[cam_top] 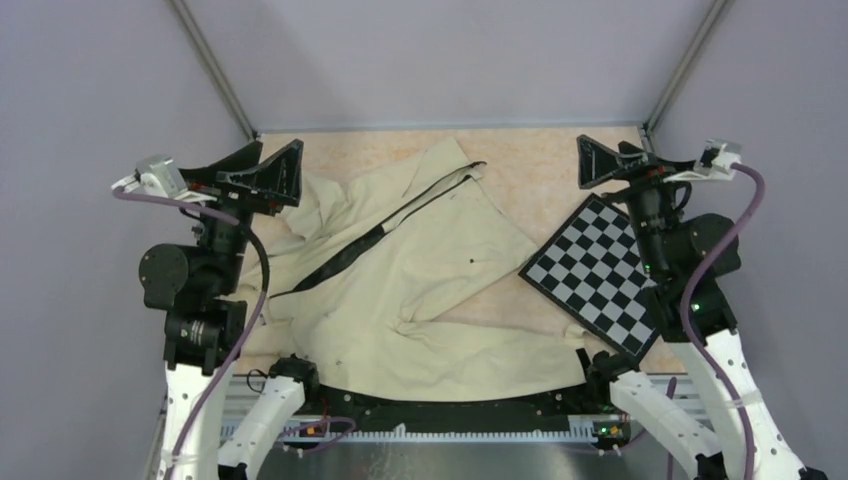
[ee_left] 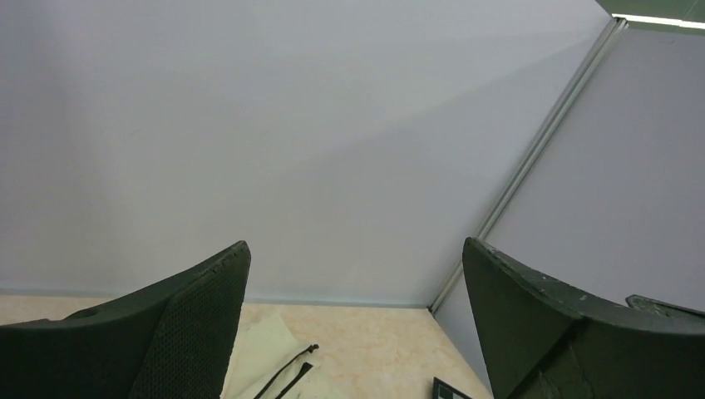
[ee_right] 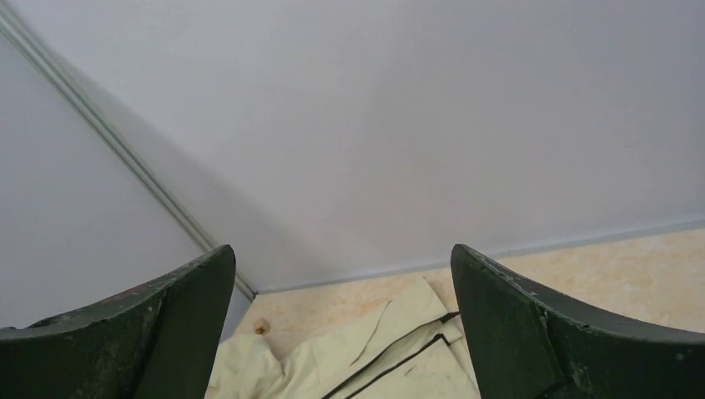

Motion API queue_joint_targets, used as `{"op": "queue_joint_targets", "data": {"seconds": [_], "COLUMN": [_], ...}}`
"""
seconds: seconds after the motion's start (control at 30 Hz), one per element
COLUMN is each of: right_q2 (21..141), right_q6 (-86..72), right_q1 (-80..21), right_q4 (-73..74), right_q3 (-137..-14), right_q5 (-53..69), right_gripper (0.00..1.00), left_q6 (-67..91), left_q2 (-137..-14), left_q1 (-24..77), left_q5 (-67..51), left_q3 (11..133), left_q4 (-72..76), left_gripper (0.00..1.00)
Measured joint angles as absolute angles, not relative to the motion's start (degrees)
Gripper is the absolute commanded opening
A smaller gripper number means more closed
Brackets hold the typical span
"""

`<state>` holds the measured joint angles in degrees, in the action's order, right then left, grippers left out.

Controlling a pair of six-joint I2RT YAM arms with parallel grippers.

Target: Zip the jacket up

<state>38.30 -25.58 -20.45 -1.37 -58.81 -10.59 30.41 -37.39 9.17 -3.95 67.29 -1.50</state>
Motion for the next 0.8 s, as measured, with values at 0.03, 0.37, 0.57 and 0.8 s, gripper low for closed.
{"op": "queue_joint_targets", "data": {"seconds": [0.03, 0.37, 0.57, 0.8], "right_q2": [39.5, 55.2, 65.5, 76.4], "right_q6": [-25.8, -28.4, -31.3, -39.3], "right_q1": [-20.4, -20.5, -21.3, -22.6], "right_q4": [-1.4, -5.2, -5.9, -8.4], "right_q3": [-58.8, -58.1, -57.8, -58.3], "right_q5": [-10.4, -5.3, -4.4, -7.1], "right_gripper": [0.99, 0.99, 0.95, 0.90], "left_q6": [30.5, 32.8, 35.5, 34.1], "left_q2": [-38.0, -47.5, -54.9, -65.1], "left_q1": [9.1, 9.1, 9.7, 17.0], "left_q5": [-4.3, -12.6, -16.9, -14.1], "left_q3": [67.2, 63.7, 59.8, 58.7], "left_q4": [-1.5, 4.7, 11.0, 18.3], "left_gripper": [0.99, 0.99, 0.99, 0.99]}}
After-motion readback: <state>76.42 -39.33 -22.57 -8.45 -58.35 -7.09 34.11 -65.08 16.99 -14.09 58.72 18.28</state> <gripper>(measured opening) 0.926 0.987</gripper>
